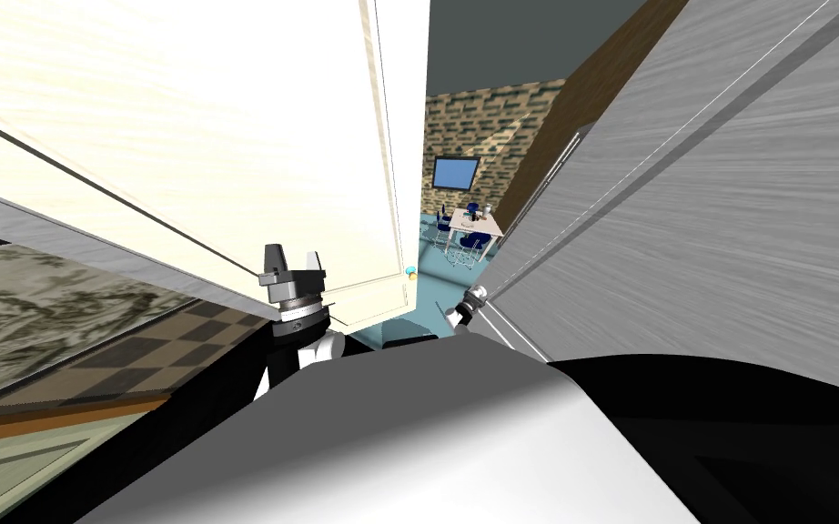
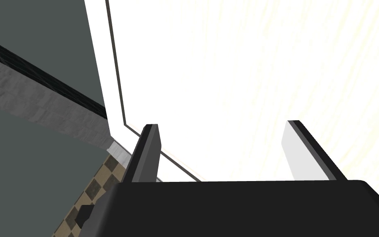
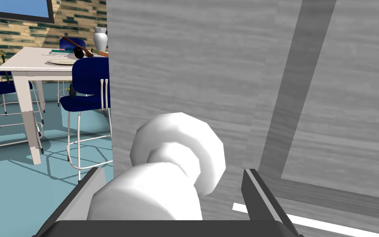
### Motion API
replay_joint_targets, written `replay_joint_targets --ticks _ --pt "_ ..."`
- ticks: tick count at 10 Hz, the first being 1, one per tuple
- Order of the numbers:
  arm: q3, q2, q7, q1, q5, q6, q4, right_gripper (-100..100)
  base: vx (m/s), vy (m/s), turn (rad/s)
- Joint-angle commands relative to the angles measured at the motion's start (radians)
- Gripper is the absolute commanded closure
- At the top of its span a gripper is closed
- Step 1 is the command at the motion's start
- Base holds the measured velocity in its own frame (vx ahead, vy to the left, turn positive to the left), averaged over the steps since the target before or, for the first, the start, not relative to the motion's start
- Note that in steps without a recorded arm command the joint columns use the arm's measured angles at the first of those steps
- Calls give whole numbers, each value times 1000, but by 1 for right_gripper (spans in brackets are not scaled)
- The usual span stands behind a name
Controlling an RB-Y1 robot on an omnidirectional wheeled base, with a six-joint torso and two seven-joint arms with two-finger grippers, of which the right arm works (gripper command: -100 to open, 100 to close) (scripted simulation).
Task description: Push the door open
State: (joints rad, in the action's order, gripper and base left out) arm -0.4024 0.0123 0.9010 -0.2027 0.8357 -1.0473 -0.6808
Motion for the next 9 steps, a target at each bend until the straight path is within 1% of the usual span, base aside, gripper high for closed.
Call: replay_joint_targets --ticks 1,2,4,5,6,7,8,9 --pt "-20 -31 19 -4 7 -39 45 100 -10 -6 -5" --pt "-20 -31 19 -4 7 -39 45 100 -9 3 -37" --pt "-41 -31 16 -7 14 -50 50 100 17 -26 68" --pt "-41 -31 16 -7 14 -50 50 100 11 -25 42" --pt "-52 -31 15 -9 17 -56 53 100 8 -33 31" --pt "-52 -31 15 -9 17 -56 53 100 6 -18 35" --pt "-63 -31 14 -10 20 -62 56 100 9 -36 50" --pt "-63 -31 14 -10 20 -62 56 100 21 -38 7"
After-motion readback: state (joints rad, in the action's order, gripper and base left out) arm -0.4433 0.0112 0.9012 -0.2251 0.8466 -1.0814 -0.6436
